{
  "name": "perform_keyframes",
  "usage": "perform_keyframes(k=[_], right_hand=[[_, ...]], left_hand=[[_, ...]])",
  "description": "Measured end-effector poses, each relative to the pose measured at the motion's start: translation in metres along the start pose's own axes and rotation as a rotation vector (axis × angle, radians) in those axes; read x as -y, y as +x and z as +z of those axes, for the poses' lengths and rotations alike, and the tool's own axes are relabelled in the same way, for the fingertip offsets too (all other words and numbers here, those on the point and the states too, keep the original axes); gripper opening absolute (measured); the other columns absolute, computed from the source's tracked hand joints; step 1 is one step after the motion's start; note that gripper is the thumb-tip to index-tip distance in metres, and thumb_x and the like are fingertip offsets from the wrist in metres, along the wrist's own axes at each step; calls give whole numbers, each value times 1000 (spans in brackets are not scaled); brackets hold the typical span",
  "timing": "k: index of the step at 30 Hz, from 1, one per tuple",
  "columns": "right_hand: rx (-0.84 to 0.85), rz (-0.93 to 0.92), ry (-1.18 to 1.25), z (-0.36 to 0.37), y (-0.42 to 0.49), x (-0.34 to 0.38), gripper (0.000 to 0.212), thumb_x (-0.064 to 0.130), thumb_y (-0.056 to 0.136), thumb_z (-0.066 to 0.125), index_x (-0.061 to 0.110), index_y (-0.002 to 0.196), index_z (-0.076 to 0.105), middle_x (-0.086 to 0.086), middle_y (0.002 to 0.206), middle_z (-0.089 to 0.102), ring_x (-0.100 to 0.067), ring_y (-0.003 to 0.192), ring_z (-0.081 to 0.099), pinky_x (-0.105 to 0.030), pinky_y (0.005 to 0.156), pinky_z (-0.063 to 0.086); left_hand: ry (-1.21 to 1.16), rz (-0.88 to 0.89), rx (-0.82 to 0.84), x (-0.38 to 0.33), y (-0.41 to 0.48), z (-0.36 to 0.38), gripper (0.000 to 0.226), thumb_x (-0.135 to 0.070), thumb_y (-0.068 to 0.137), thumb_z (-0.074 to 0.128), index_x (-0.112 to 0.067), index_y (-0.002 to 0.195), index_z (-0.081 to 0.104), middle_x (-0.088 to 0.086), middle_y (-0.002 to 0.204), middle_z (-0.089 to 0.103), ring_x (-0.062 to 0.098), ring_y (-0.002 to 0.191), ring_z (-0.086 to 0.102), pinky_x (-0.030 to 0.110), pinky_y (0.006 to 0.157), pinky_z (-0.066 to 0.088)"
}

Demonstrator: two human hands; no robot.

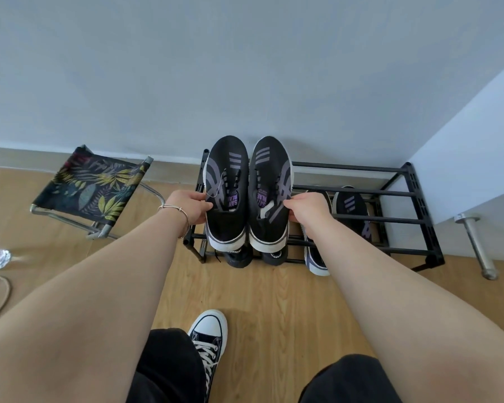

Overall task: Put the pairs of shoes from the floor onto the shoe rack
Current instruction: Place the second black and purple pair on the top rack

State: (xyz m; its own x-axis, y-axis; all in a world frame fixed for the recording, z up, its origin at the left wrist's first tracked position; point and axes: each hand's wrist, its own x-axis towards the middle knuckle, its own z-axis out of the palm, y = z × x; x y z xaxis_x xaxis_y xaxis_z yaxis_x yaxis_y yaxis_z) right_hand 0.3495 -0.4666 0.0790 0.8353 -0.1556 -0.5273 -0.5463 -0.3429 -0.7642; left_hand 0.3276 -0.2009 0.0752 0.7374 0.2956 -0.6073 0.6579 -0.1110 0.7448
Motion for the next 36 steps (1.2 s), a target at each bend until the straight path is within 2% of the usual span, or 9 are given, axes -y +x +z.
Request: perform_keyframes(k=[3,7,12,15,19,22,28,31,36], right_hand=[[-4,30,14,3,4,-3,22,18,90,73,5,107,75,-12,105,75,-30,94,72,-49,94,58],[3,5,17,6,8,-6,28,21,91,72,5,113,75,-12,107,76,-30,95,73,-50,95,58],[-13,-29,-70,8,12,-5,24,24,92,70,4,103,78,-17,102,77,-33,94,73,-51,95,57],[-8,-40,-146,7,12,0,25,25,94,68,3,97,78,-19,100,76,-35,96,72,-50,95,57],[-5,-96,-415,7,8,8,37,32,97,60,13,66,64,-4,69,60,-28,80,61,-29,64,45],[-11,-119,-501,8,4,11,31,33,99,57,8,88,72,-4,76,58,-25,79,54,-24,50,28],[-35,-225,-637,8,-7,11,37,35,102,51,8,119,68,-10,107,67,-30,101,64,-29,72,40],[-79,-312,-694,4,-12,10,40,37,100,54,11,130,58,-13,127,60,-32,115,58,-36,84,46],[-199,-491,-875,-4,-24,9,49,42,97,57,11,135,50,-13,134,58,-35,122,52,-43,95,49]], left_hand=[[50,37,-38,3,6,2,19,-1,88,68,-18,88,76,3,82,76,14,67,75,21,54,58],[110,66,-107,9,16,6,14,-12,87,71,-24,88,78,0,84,77,17,77,74,31,72,62],[162,89,-141,10,21,7,10,-19,84,75,-28,84,76,-3,82,76,19,77,74,36,79,62],[236,105,-158,9,19,9,15,-23,85,74,-25,100,77,-1,90,76,21,83,72,41,83,61],[438,202,-219,6,13,14,23,-27,88,70,-20,109,76,4,101,76,25,90,69,42,87,59],[450,218,-238,4,8,16,28,-25,90,67,-19,116,72,5,109,75,25,94,67,42,91,57],[396,239,-217,5,-3,22,36,-28,96,55,-18,130,62,6,122,68,23,102,63,39,93,54],[413,290,-273,-6,-10,27,37,-29,98,48,-17,132,58,7,121,67,15,86,59,31,80,49],[747,539,-375,-25,-28,44,38,-28,99,43,-16,134,51,12,135,55,34,123,46,47,99,43]])
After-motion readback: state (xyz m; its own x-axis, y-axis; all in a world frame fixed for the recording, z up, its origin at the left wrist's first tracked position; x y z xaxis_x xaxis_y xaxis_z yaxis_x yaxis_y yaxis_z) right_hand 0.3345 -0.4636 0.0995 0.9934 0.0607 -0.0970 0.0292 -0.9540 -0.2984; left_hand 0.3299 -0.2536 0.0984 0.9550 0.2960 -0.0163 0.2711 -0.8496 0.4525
